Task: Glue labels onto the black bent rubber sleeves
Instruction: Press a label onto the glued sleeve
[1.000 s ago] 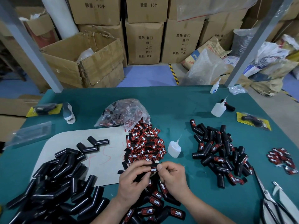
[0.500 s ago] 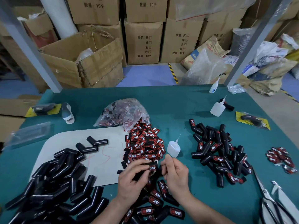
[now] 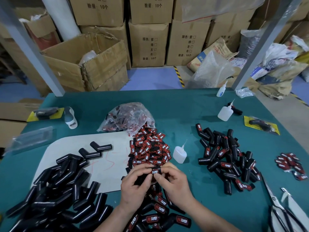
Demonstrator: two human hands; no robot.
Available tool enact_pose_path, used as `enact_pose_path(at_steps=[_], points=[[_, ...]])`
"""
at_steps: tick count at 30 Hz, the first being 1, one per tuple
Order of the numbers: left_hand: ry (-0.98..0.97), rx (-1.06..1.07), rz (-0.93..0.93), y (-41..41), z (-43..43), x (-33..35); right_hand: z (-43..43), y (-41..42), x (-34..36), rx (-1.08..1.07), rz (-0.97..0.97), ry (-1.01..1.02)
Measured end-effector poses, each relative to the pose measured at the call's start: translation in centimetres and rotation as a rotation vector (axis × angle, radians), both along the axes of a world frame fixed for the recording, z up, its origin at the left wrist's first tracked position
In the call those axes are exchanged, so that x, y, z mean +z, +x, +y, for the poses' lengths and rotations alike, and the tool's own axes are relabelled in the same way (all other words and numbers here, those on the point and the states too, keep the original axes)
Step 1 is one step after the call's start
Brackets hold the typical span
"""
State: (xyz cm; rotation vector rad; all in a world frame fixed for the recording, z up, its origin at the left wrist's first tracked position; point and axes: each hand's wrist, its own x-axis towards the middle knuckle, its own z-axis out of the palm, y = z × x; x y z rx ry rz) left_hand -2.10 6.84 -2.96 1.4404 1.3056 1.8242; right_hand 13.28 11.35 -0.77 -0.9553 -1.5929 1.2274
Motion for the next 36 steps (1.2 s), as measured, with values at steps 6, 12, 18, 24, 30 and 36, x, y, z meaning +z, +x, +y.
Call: enact_pose_path(at_steps=[6,12,18,24,30,36], points=[[-0.026,-0.014,-0.033,-0.2,-0.2,-0.5,0.3,0.1,0.4,0.006,0.025,-0.064],[0.019,0.007,0.055,0.2,0.0,0.6,-0.1,0.0,0.6,0.000,0.110,-0.130],[0.020,0.010,0.082,0.3,-0.2,0.3,-0.2,0.0,0.9,-0.008,0.177,-0.189],[0.040,-0.016,0.109,0.3,-0.2,0.4,-0.3,-0.3,1.4,-0.009,0.124,-0.210],[0.025,-0.013,0.135,0.4,-0.3,0.4,-0.1,-0.3,0.9,-0.023,0.132,-0.229],[0.023,0.002,0.131,0.6,-0.2,0.5,0.0,-0.2,0.4,-0.034,0.122,-0.228]])
